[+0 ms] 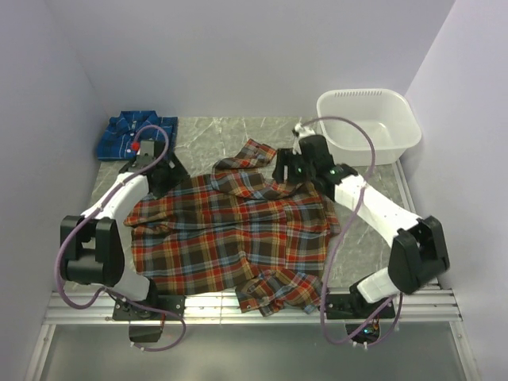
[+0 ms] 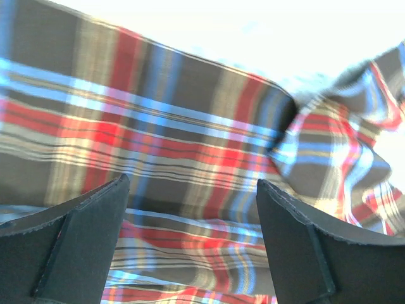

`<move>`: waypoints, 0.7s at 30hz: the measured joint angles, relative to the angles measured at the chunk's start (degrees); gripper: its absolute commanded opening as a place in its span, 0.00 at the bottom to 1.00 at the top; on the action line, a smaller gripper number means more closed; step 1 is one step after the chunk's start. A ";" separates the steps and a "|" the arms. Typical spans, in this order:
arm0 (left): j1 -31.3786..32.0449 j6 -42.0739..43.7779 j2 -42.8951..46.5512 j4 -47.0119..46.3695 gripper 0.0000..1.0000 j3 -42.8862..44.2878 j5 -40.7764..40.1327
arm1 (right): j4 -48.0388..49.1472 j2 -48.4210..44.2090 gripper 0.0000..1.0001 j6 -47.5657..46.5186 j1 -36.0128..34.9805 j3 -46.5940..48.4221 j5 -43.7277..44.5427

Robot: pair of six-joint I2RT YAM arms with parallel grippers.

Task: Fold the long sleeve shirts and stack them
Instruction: Flatten the shirt out

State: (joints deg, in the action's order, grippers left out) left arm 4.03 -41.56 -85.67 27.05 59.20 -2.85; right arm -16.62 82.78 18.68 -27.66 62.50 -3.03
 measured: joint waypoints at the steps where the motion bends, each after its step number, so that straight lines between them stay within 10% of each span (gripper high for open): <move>1: 1.25 0.57 -0.11 -0.28 0.88 0.61 0.00 | 0.68 1.92 0.76 -1.49 -0.20 2.58 -0.11; 21: 22.03 1.92 -18.71 -4.17 0.88 7.37 1.49 | 3.52 36.85 0.75 -3.91 -0.35 27.04 0.26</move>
State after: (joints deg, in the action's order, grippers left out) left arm 26.06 -39.64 -104.38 22.87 66.57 -1.37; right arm -13.10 119.63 14.76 -28.01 89.54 -2.76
